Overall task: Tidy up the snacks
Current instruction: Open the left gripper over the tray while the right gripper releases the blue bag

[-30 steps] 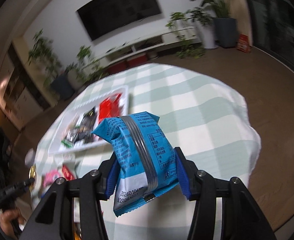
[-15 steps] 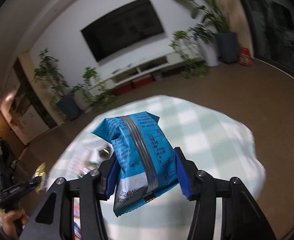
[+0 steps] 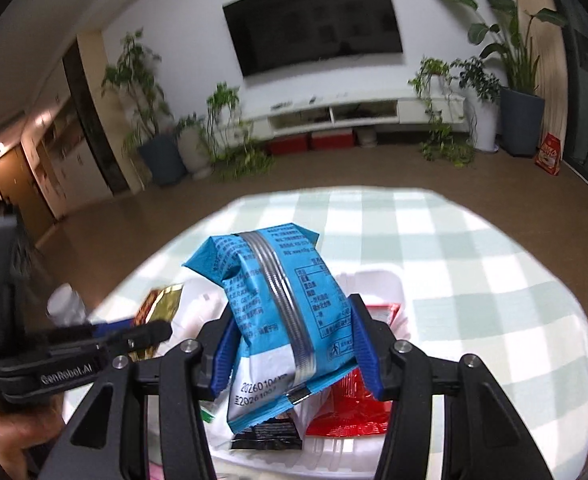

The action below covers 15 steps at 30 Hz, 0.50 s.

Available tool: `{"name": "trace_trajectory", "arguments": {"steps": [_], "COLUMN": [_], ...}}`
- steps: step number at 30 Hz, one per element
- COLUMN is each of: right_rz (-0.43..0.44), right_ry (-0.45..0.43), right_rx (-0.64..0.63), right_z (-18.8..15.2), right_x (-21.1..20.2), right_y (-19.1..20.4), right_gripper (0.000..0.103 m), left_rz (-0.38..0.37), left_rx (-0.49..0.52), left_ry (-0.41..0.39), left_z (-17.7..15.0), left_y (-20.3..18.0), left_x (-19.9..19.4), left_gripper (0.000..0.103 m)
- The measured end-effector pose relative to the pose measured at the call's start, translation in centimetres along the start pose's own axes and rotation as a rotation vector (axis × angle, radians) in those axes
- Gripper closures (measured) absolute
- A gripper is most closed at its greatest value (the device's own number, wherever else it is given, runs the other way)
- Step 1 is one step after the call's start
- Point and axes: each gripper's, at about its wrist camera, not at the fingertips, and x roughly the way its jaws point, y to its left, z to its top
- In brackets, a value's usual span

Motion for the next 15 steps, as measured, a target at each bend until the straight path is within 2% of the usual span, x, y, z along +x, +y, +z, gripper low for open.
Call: {"name": "trace_trajectory", "arguments": {"steps": [6, 15], "right_rz": [-0.041, -0.082], "right_ry": [0.093, 0.102], "right_rx": [-0.090, -0.166], "right_z": [-1.8, -3.1], "right_x": [3.2, 4.5], "right_y": [0.4, 1.2], "right_gripper": [0.049, 0.048], "left_rz": [0.025, 0.067], "left_rx": [0.034, 0.079], "left_ry": [0.038, 0.074], "left_z": [-0.3, -0.7], "left_y": [-0.3, -1.2], "left_x": [3.4, 6.0], "left_gripper": [0.072, 0.072]}}
